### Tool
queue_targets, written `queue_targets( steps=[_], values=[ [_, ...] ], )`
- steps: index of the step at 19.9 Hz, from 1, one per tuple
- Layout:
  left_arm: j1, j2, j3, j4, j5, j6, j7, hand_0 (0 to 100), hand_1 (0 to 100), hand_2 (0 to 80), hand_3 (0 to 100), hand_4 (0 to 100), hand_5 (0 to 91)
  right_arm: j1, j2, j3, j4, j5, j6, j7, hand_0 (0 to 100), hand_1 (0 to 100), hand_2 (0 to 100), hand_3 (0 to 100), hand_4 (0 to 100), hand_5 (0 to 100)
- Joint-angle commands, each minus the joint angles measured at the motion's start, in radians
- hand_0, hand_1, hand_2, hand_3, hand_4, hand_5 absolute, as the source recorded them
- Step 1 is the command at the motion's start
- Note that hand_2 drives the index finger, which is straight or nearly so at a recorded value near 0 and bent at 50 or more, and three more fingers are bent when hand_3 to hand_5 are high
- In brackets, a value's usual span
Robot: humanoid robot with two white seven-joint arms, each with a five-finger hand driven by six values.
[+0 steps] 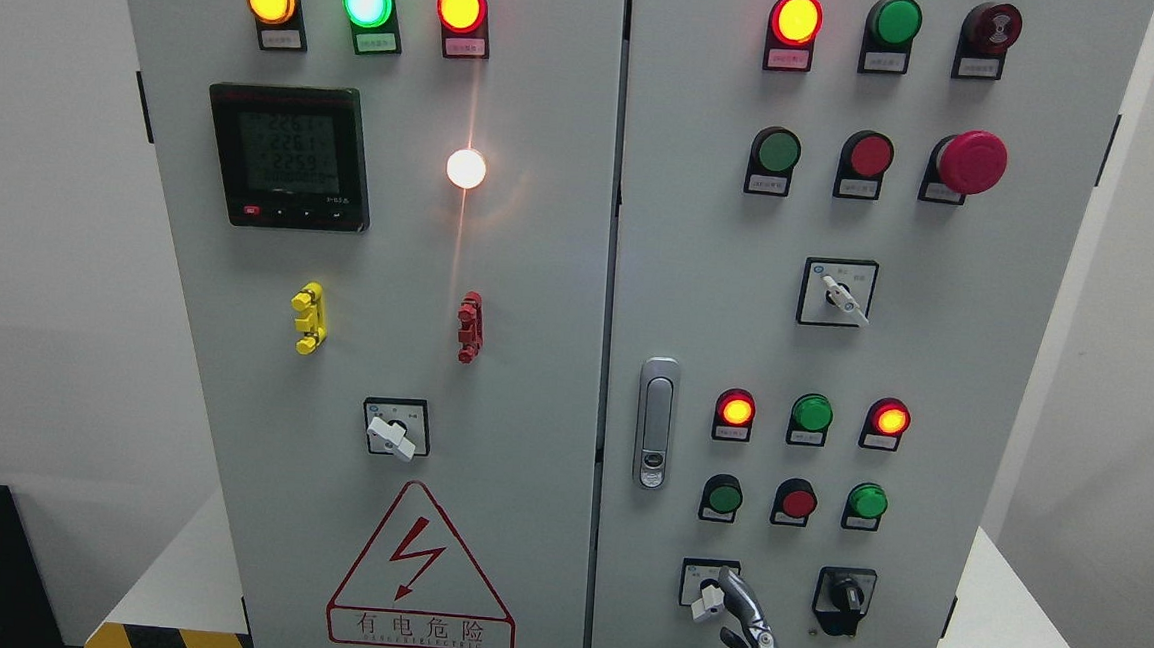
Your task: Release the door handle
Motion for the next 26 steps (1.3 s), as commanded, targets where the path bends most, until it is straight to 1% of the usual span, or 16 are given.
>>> queue_targets(
  steps=[1, 4, 6, 13, 15, 16, 17, 18, 19, 21, 23, 24, 25, 26],
  values=[
    [0.0, 0.0, 0.0, 0.0, 0.0, -0.001, -0.001, 12, 56, 0.0, 0, 0, 0.0, 0.001, 0.0, -0.005, 0.003, -0.002, 0.0, 0.0, 39, 17, 0, 12, 15, 18],
    [0.0, 0.0, 0.0, 0.0, 0.0, -0.001, -0.001, 12, 56, 0.0, 0, 0, 0.0, 0.002, 0.0, -0.008, 0.005, -0.002, 0.006, 0.0, 39, 17, 0, 12, 15, 18],
    [0.0, 0.0, 0.0, 0.001, 0.0, -0.001, -0.001, 12, 56, 0.0, 0, 0, 0.0, 0.001, 0.0, -0.008, 0.002, -0.002, 0.026, -0.001, 39, 17, 0, 12, 15, 18],
    [0.0, 0.0, 0.0, 0.001, 0.0, -0.001, -0.001, 12, 56, 0.0, 0, 0, 0.0, -0.001, -0.002, -0.009, -0.002, -0.002, 0.029, -0.003, 38, 18, 0, 12, 16, 19],
    [0.0, 0.0, 0.0, 0.0, 0.0, -0.001, -0.001, 12, 56, 0.0, 0, 0, 0.0, -0.007, -0.002, -0.008, -0.003, 0.003, 0.034, -0.007, 38, 19, 0, 13, 18, 20],
    [0.0, 0.0, 0.0, 0.0, 0.0, -0.001, -0.001, 12, 56, 0.0, 0, 0, 0.0, -0.01, -0.002, -0.008, -0.005, 0.007, 0.043, -0.01, 37, 20, 0, 14, 22, 23],
    [0.0, 0.0, 0.0, 0.0, 0.0, -0.001, -0.001, 12, 56, 0.0, 0, 0, 0.0, -0.01, -0.002, -0.006, -0.008, 0.014, 0.049, -0.012, 36, 21, 0, 17, 29, 30],
    [0.0, 0.0, 0.0, 0.0, 0.0, -0.001, -0.001, 12, 56, 0.0, 0, 0, 0.0, -0.012, -0.002, -0.005, -0.015, 0.017, 0.051, -0.012, 36, 22, 0, 19, 32, 35],
    [0.0, 0.0, 0.0, 0.001, 0.0, -0.001, -0.001, 12, 56, 0.0, 0, 0, 0.0, -0.015, -0.002, -0.002, -0.017, 0.02, 0.056, -0.012, 37, 25, 0, 26, 40, 42],
    [0.0, 0.0, 0.0, 0.0, 0.0, -0.001, -0.001, 12, 56, 0.0, 0, 0, 0.0, -0.024, -0.002, 0.0, -0.015, 0.081, 0.057, -0.012, 38, 27, 0, 33, 46, 47],
    [0.0, 0.0, 0.0, 0.001, 0.0, -0.001, -0.001, 12, 56, 0.0, 0, 0, 0.0, -0.026, -0.002, 0.0, -0.014, 0.167, 0.056, -0.013, 40, 28, 0, 40, 52, 56],
    [0.0, 0.0, 0.0, 0.0, 0.0, -0.001, -0.001, 12, 56, 0.0, 0, 0, 0.0, -0.029, -0.002, 0.001, -0.012, 0.2, 0.056, -0.015, 41, 28, 0, 47, 58, 61],
    [0.0, 0.0, 0.0, 0.0, 0.0, -0.001, -0.001, 12, 56, 0.0, 0, 0, 0.0, -0.032, -0.002, 0.001, -0.012, 0.225, 0.056, -0.023, 42, 28, 0, 50, 60, 64],
    [0.0, 0.0, 0.0, 0.0, 0.0, -0.001, -0.001, 12, 56, 0.0, 0, 0, 0.0, -0.039, 0.0, 0.001, -0.011, 0.254, 0.056, -0.033, 43, 28, 0, 55, 64, 67]
  ],
)
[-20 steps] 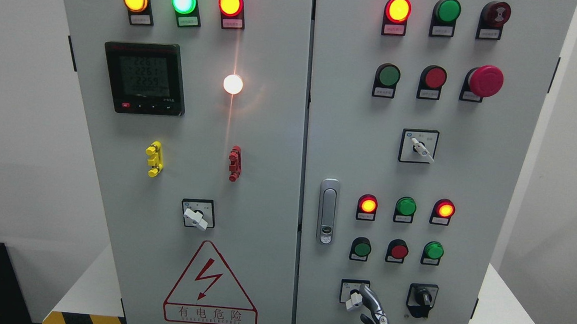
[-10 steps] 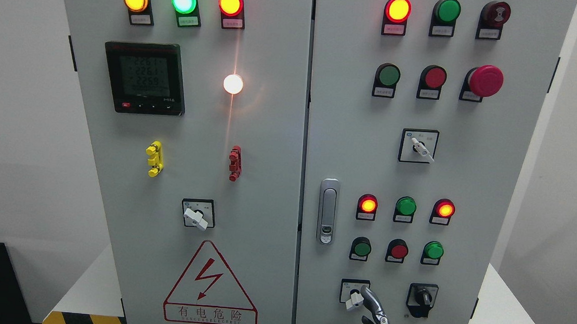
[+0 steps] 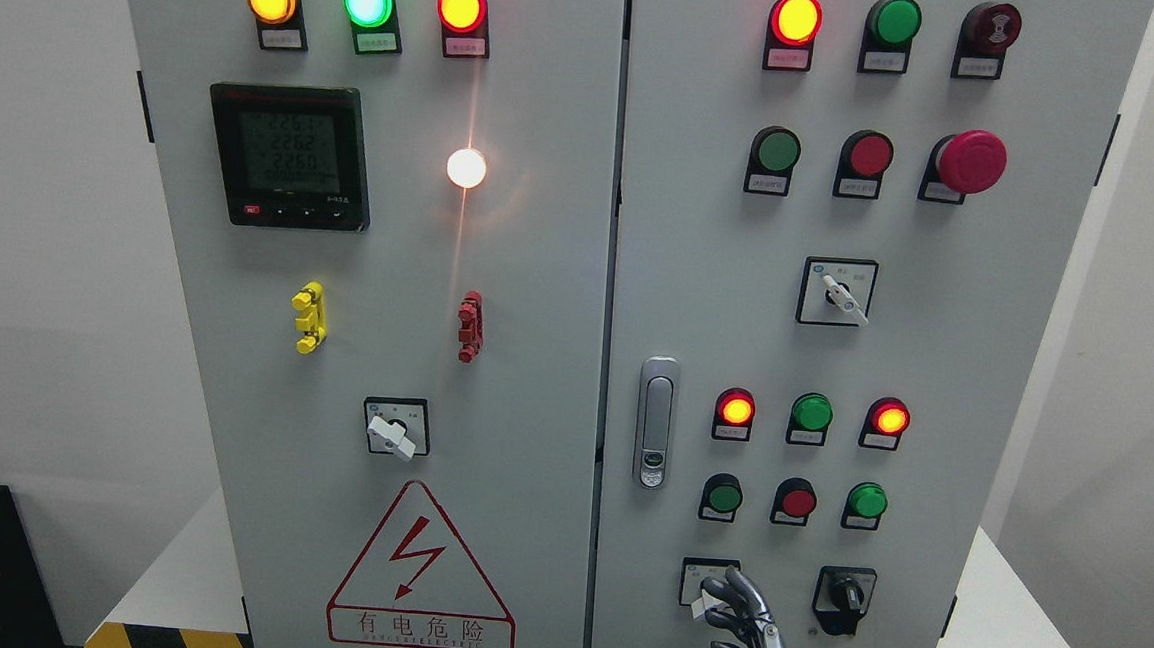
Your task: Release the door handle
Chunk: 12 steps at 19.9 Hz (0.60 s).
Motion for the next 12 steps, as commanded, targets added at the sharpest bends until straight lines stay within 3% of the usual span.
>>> queue_targets(
  steps=[1, 3, 12],
  values=[
    [0.0, 0.0, 0.0, 0.001, 0.0, -0.001, -0.001, 12, 56, 0.0, 0, 0, 0.0, -0.027, 0.001, 0.004, -0.002, 0.159, 0.002, -0.022, 43, 28, 0, 59, 67, 68],
    [0.0, 0.0, 0.0, 0.001, 0.0, -0.001, -0.001, 12, 56, 0.0, 0, 0, 0.0, -0.045, 0.001, 0.003, 0.001, 0.207, 0.004, -0.022, 42, 32, 0, 69, 73, 71],
    [0.0, 0.0, 0.0, -0.001, 0.0, 0.001, -0.001, 12, 56, 0.0, 0, 0, 0.0, -0.14, 0.003, 0.001, 0.044, 0.444, 0.03, -0.022, 46, 41, 0, 87, 90, 92]
  ],
)
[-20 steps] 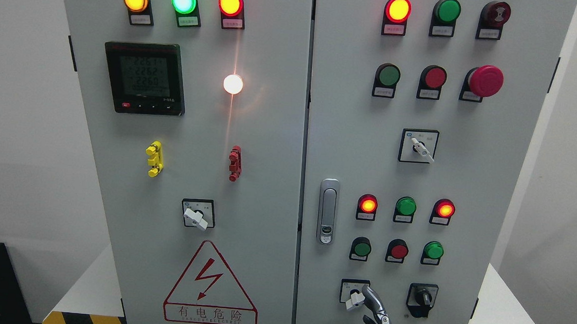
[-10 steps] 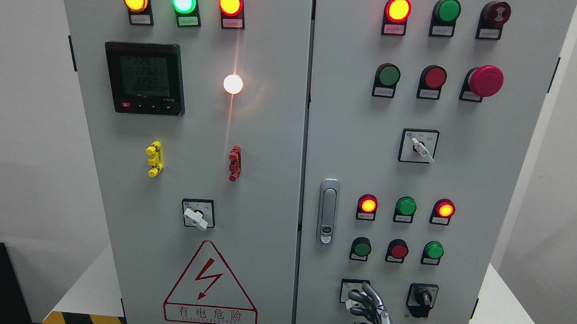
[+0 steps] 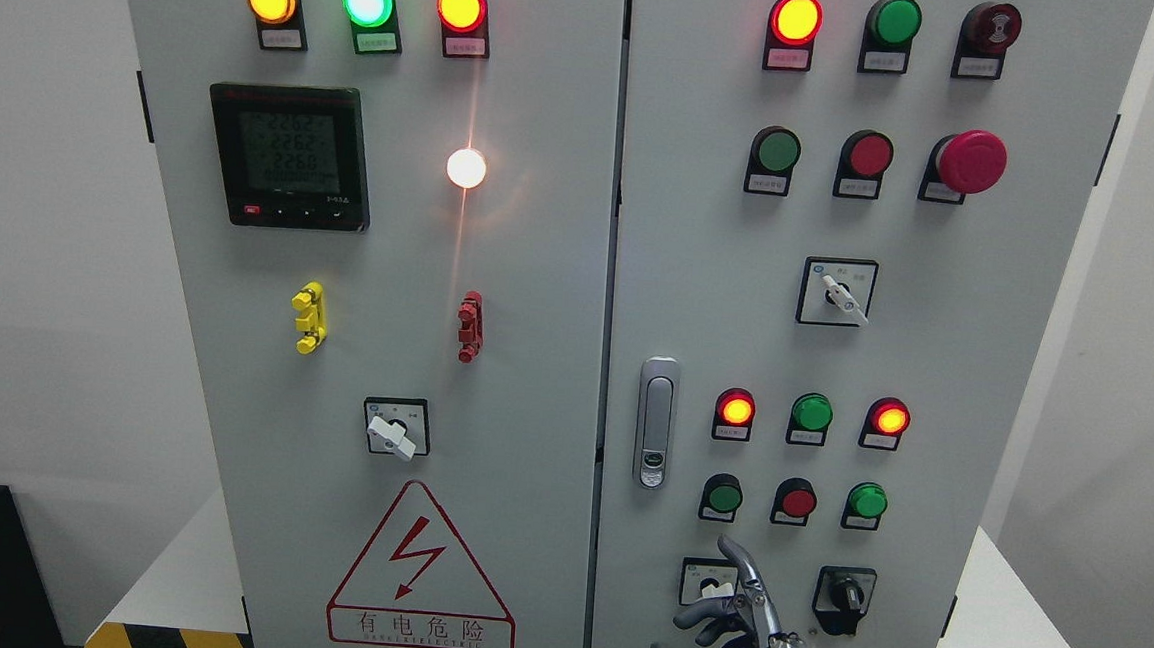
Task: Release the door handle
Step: 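Raise the right hand toward the silver lever door handle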
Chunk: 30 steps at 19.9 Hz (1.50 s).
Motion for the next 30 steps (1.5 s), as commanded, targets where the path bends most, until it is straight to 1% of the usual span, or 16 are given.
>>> queue_targets(
  steps=[1, 5, 6, 7, 10, 15, 18, 19, 30],
  values=[
    [0.0, 0.0, 0.0, -0.001, 0.0, -0.001, -0.001, 12, 56, 0.0, 0, 0, 0.0, -0.061, 0.002, -0.001, 0.043, 0.165, 0.004, -0.002, 46, 41, 0, 88, 91, 93],
    [0.0, 0.0, 0.0, 0.001, 0.0, -0.001, -0.001, 12, 56, 0.0, 0, 0, 0.0, -0.087, 0.002, 0.0, 0.076, 0.25, 0.004, -0.011, 47, 41, 0, 89, 93, 97],
    [0.0, 0.0, 0.0, 0.001, 0.0, -0.001, -0.001, 12, 56, 0.0, 0, 0, 0.0, -0.093, 0.002, 0.0, 0.087, 0.279, 0.004, -0.014, 47, 41, 0, 90, 94, 100],
    [0.0, 0.0, 0.0, 0.001, 0.0, -0.001, -0.001, 12, 56, 0.0, 0, 0, 0.0, -0.096, 0.002, 0.0, 0.096, 0.307, 0.004, -0.014, 47, 41, 0, 91, 94, 100],
    [0.0, 0.0, 0.0, 0.001, 0.0, -0.001, -0.001, 12, 56, 0.0, 0, 0, 0.0, -0.11, 0.002, -0.001, 0.119, 0.371, 0.006, -0.036, 48, 40, 0, 94, 98, 100],
    [0.0, 0.0, 0.0, 0.001, 0.0, -0.001, -0.001, 12, 56, 0.0, 0, 0, 0.0, -0.133, 0.002, 0.0, 0.144, 0.443, 0.012, -0.037, 48, 40, 0, 98, 100, 100],
    [0.0, 0.0, 0.0, 0.001, 0.0, -0.001, -0.001, 12, 56, 0.0, 0, 0, 0.0, -0.148, 0.002, 0.005, 0.155, 0.494, 0.068, -0.037, 48, 40, 1, 100, 100, 100],
    [0.0, 0.0, 0.0, 0.001, 0.0, -0.001, -0.001, 12, 56, 0.0, 0, 0, 0.0, -0.155, 0.002, 0.005, 0.162, 0.511, 0.078, -0.037, 48, 40, 1, 100, 100, 100],
    [0.0, 0.0, 0.0, 0.001, 0.0, -0.001, -0.001, 12, 56, 0.0, 0, 0, 0.0, -0.185, 0.002, 0.005, 0.202, 0.646, 0.078, -0.036, 48, 39, 0, 100, 100, 100]
  ],
)
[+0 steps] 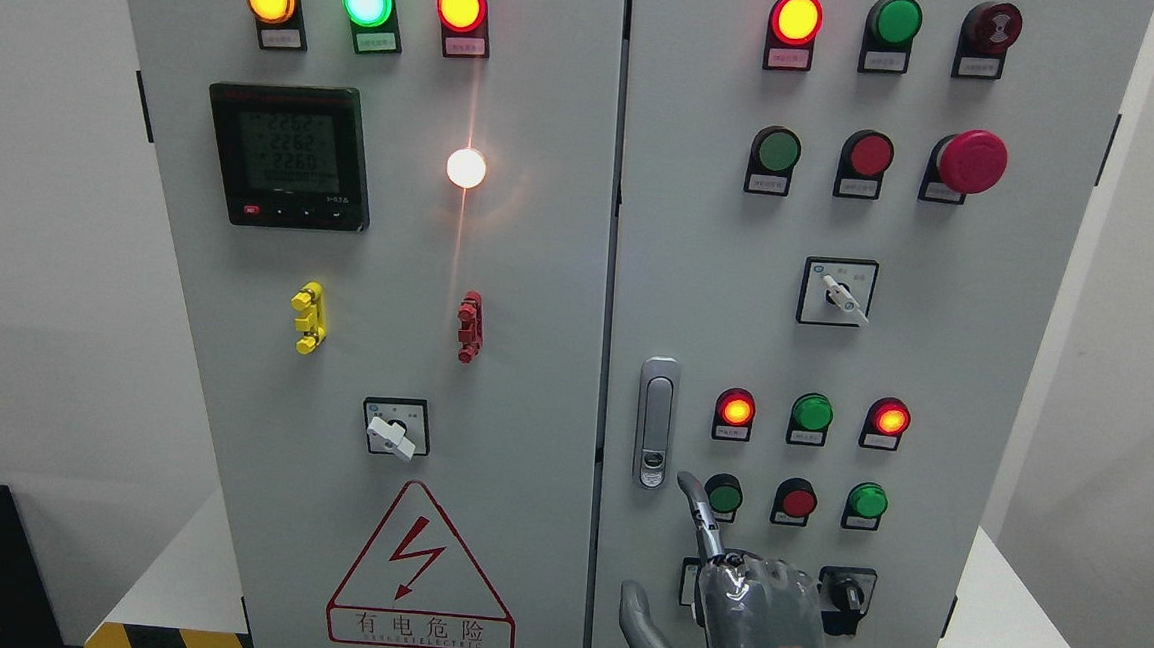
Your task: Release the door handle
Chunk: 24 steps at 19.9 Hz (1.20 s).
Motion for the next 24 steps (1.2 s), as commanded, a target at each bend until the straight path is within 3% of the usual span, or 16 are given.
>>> queue_targets(
  steps=[1, 24],
  values=[
    [0.0, 0.0, 0.0, 0.0, 0.0, -0.001, -0.001, 12, 56, 0.0, 0, 0, 0.0, -0.027, 0.002, 0.001, 0.054, 0.067, 0.001, 0.001, 48, 39, 0, 100, 100, 100],
    [0.0, 0.0, 0.0, 0.0, 0.0, -0.001, -0.001, 12, 56, 0.0, 0, 0, 0.0, -0.075, 0.002, 0.0, 0.108, 0.132, 0.015, 0.004, 46, 38, 0, 100, 100, 100]
  ],
)
